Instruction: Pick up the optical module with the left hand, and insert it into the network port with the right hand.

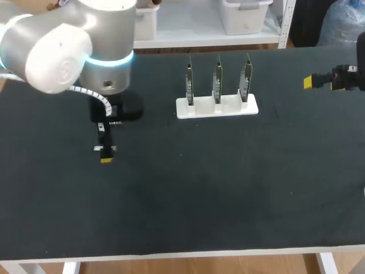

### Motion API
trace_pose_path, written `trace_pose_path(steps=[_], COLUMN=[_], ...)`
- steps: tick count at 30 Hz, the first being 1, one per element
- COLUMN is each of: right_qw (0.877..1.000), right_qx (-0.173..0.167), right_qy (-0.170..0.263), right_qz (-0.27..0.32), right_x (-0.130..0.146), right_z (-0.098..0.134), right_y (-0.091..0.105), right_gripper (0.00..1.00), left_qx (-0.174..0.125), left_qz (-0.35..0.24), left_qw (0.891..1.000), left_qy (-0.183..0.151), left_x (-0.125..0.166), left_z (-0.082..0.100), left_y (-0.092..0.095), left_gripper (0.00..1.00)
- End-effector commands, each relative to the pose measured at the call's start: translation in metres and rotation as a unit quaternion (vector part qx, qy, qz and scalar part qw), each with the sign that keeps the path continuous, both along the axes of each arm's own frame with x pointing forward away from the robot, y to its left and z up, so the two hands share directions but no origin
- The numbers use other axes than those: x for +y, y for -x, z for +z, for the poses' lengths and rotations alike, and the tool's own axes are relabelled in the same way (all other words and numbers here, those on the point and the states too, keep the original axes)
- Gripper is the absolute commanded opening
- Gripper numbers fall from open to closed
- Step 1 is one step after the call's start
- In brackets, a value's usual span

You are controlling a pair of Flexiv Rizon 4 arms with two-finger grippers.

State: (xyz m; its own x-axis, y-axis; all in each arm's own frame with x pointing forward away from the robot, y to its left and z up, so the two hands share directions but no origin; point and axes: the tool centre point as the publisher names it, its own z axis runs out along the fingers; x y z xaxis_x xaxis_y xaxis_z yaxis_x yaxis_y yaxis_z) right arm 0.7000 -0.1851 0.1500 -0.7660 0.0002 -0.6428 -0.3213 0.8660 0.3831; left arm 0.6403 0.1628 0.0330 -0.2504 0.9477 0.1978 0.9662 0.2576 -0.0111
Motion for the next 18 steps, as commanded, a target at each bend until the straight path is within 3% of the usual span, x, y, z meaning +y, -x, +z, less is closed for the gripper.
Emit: trace_pose_path(steps=[1,11,18], right_qw=[1.000,1.000,1.000], right_qx=[0.000,0.000,0.000], right_qy=[0.000,0.000,0.000], right_qz=[0.000,0.000,0.000], right_x=[0.000,0.000,0.000], right_z=[0.000,0.000,0.000], right_y=[0.000,0.000,0.000], right_gripper=[1.00,1.00,1.00], left_qx=[-0.005,-0.016,-0.018], left_qz=[0.003,-0.011,-0.020], left_qw=[0.999,0.992,0.992], left_qy=[0.044,0.121,0.127], left_x=[0.017,0.015,0.011], left_z=[-0.001,-0.010,-0.014], left_y=[0.005,0.006,0.000], left_gripper=[1.00,1.00,1.00])
